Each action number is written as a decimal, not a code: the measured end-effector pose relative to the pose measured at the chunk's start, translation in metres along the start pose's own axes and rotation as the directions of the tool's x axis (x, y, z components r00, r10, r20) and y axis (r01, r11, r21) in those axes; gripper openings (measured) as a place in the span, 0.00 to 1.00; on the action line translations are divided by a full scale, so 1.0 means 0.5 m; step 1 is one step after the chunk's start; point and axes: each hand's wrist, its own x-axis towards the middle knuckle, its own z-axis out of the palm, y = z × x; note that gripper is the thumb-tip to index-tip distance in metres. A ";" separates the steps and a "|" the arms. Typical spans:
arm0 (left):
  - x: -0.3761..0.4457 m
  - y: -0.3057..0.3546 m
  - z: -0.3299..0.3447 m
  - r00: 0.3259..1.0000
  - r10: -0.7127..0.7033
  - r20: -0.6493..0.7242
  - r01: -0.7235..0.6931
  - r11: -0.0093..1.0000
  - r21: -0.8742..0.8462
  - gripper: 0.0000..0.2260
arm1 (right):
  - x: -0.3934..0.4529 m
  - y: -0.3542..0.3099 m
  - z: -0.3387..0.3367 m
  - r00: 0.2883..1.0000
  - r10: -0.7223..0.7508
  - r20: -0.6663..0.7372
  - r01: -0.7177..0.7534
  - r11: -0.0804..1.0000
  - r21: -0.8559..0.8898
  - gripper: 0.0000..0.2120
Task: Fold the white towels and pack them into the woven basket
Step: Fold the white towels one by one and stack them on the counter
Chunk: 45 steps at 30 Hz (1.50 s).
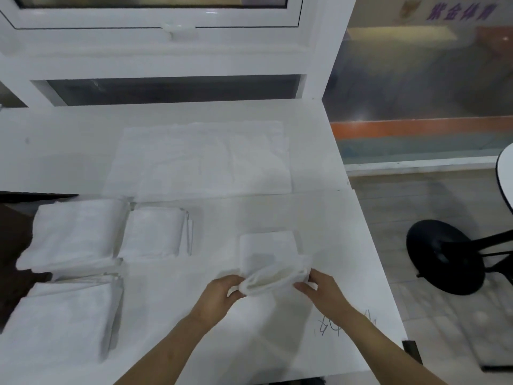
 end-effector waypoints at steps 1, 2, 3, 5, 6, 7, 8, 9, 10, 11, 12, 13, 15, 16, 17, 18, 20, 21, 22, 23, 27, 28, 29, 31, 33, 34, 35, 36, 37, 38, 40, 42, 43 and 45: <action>0.002 0.000 0.005 0.999 -0.036 -0.020 0.036 0.999 -0.017 0.06 | 0.005 0.004 0.003 1.000 0.007 -0.019 -0.007 1.000 -0.013 0.06; 0.006 0.004 0.007 0.996 -0.072 -0.053 0.070 0.997 -0.034 0.04 | 0.014 0.004 0.005 0.999 0.015 -0.044 -0.016 0.999 -0.029 0.04; 0.013 0.007 0.009 0.989 -0.110 -0.096 0.105 0.993 -0.057 0.08 | 0.026 0.003 0.007 0.997 0.017 -0.070 -0.020 0.999 -0.046 0.05; 0.031 0.019 0.014 0.965 -0.187 -0.181 0.171 0.980 -0.102 0.17 | 0.055 0.002 0.012 0.992 0.029 -0.125 -0.040 0.995 -0.090 0.14; 0.041 0.030 0.017 0.951 -0.221 -0.217 0.198 0.973 -0.122 0.19 | 0.070 0.001 0.015 0.987 0.040 -0.153 -0.059 0.991 -0.121 0.18; 0.054 0.039 0.021 0.938 -0.247 -0.243 0.218 0.966 -0.139 0.19 | 0.085 -0.001 0.017 0.983 0.044 -0.176 -0.073 0.985 -0.159 0.20; 0.067 0.046 0.024 0.922 -0.278 -0.268 0.246 0.958 -0.145 0.19 | 0.099 -0.004 0.020 0.978 0.056 -0.200 -0.097 0.975 -0.200 0.21; 0.082 0.049 0.027 0.907 -0.313 -0.282 0.283 0.948 -0.144 0.18 | 0.113 -0.006 0.024 0.972 0.068 -0.225 -0.121 0.965 -0.233 0.20; 0.096 0.052 0.029 0.892 -0.346 -0.291 0.319 0.938 -0.137 0.17 | 0.125 -0.009 0.027 0.965 0.085 -0.250 -0.151 0.954 -0.259 0.20; 0.109 0.050 0.032 0.880 -0.370 -0.298 0.347 0.929 -0.127 0.14 | 0.135 -0.012 0.030 0.957 0.105 -0.270 -0.182 0.942 -0.280 0.19; 0.120 0.049 0.033 0.868 -0.394 -0.301 0.377 0.919 -0.114 0.11 | 0.140 -0.014 0.032 0.950 0.126 -0.285 -0.214 0.930 -0.300 0.19; 0.128 0.049 0.035 0.858 -0.414 -0.305 0.400 0.910 -0.111 0.08 | 0.143 -0.013 0.035 0.946 0.140 -0.293 -0.236 0.915 -0.327 0.18; 0.133 0.054 0.041 0.848 -0.414 -0.330 0.423 0.905 -0.048 0.12 | 0.144 -0.013 0.037 0.940 0.146 -0.308 -0.261 0.890 -0.374 0.15; 0.132 0.053 0.045 0.862 -0.345 -0.371 0.404 0.910 0.092 0.15 | 0.143 -0.013 0.038 0.937 0.123 -0.327 -0.254 0.883 -0.396 0.12; 0.130 0.050 0.050 0.886 -0.234 -0.401 0.357 0.895 0.267 0.18 | 0.142 -0.011 0.039 0.934 0.058 -0.354 -0.217 0.877 -0.429 0.11; 0.125 0.051 0.054 0.914 -0.102 -0.393 0.279 0.861 0.425 0.22 | 0.142 -0.006 0.041 0.927 -0.038 -0.374 -0.161 0.860 -0.485 0.15; 0.127 0.052 0.061 0.941 0.135 -0.310 0.086 0.790 0.606 0.29 | 0.143 0.001 0.045 0.904 -0.235 -0.358 -0.038 0.790 -0.612 0.23; 0.132 0.049 0.068 0.942 0.216 -0.257 0.002 0.762 0.648 0.29 | 0.144 0.002 0.046 0.890 -0.315 -0.330 0.019 0.749 -0.662 0.24; 0.135 0.043 0.076 0.949 0.248 -0.194 -0.056 0.738 0.672 0.27 | 0.145 0.001 0.048 0.886 -0.371 -0.278 0.072 0.703 -0.708 0.25; 0.134 0.036 0.085 0.962 0.236 -0.138 -0.082 0.730 0.679 0.25 | 0.146 0.004 0.052 0.894 -0.397 -0.208 0.117 0.655 -0.746 0.25; 0.135 0.010 0.115 0.998 0.062 -0.014 -0.037 0.745 0.666 0.28 | 0.148 0.021 0.063 0.981 -0.191 -0.018 0.112 0.649 -0.752 0.26; 0.137 0.012 0.116 0.999 0.044 -0.017 -0.022 0.747 0.665 0.28 | 0.151 0.025 0.065 0.988 -0.153 -0.007 0.096 0.654 -0.750 0.26; 0.141 0.013 0.116 0.999 0.028 -0.021 -0.008 0.751 0.661 0.28 | 0.153 0.026 0.065 0.991 -0.135 -0.004 0.086 0.658 -0.748 0.26; 0.147 0.017 0.118 1.000 -0.006 -0.031 0.024 0.770 0.637 0.28 | 0.157 0.024 0.067 0.993 -0.116 -0.007 0.076 0.696 -0.714 0.26; 0.142 0.015 0.123 0.996 -0.054 -0.072 0.087 0.798 0.596 0.29 | 0.154 0.028 0.069 0.995 -0.099 -0.014 0.064 0.737 -0.673 0.26; 0.137 0.016 0.127 0.991 -0.089 -0.102 0.131 0.809 0.573 0.30 | 0.151 0.030 0.070 0.995 -0.098 -0.022 0.059 0.749 -0.660 0.27; 0.131 0.019 0.132 0.985 -0.124 -0.123 0.172 0.814 0.555 0.31 | 0.147 0.034 0.072 0.994 -0.100 -0.040 0.051 0.763 -0.644 0.27; 0.124 0.023 0.139 0.978 -0.157 -0.134 0.205 0.814 0.544 0.31 | 0.140 0.034 0.074 0.993 -0.095 -0.064 0.034 0.781 -0.623 0.27; 0.115 0.030 0.148 0.972 -0.185 -0.147 0.235 0.814 0.532 0.31 | 0.131 0.035 0.077 0.993 -0.080 -0.091 0.009 0.798 -0.603 0.27; 0.104 0.038 0.159 0.962 -0.211 -0.172 0.270 0.816 0.512 0.31 | 0.122 0.037 0.082 0.991 -0.066 -0.116 -0.015 0.811 -0.585 0.26; 0.079 0.056 0.181 0.934 -0.275 -0.226 0.352 0.815 0.461 0.30 | 0.104 0.047 0.094 0.990 -0.040 -0.139 -0.040 0.845 -0.534 0.25; 0.055 0.072 0.200 0.913 -0.334 -0.236 0.405 0.813 0.418 0.29 | 0.086 0.057 0.104 0.990 -0.004 -0.143 -0.059 0.901 -0.431 0.25; 0.043 0.078 0.207 0.904 -0.357 -0.234 0.425 0.810 0.404 0.29 | 0.076 0.062 0.107 0.990 0.018 -0.137 -0.070 0.922 -0.381 0.25; 0.020 0.088 0.214 0.887 -0.397 -0.236 0.460 0.807 0.371 0.29 | 0.055 0.066 0.109 0.994 0.046 -0.101 -0.075 0.949 -0.308 0.24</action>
